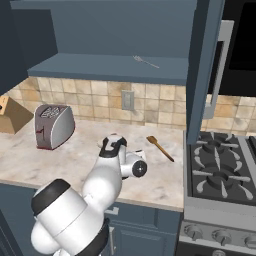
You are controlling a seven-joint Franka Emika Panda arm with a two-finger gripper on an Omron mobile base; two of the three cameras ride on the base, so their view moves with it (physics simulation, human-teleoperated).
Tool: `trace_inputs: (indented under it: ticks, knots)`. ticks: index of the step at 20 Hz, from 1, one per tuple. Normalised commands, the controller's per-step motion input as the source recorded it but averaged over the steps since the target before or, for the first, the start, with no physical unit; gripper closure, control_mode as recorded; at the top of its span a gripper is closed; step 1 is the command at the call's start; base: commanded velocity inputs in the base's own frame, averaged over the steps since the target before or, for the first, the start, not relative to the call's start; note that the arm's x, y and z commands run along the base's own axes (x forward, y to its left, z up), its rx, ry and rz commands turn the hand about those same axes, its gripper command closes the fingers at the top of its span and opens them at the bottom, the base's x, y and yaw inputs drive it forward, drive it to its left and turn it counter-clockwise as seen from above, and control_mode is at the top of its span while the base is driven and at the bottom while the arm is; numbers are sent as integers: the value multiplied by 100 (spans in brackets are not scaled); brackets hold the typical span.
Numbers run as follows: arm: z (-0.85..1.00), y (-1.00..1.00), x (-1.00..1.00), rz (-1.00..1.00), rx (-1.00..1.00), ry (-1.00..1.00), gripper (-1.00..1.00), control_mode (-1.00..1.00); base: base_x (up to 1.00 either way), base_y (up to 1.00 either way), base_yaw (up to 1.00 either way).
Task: Pick the dish brush and soap dispenser from the cabinet and place them on the counter.
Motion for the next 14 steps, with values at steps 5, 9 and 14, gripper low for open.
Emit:
trace_inputs:
  ticks: [5,9,14]
  knots:
    - [-1,0,-3,2,0,0,-100,-100,0,0,0]
    - [-9,-1,-11,1,0,0,-100,-100,0,0,0]
    - [-11,-6,-16,0,0,0,-100,-100,0,0,0]
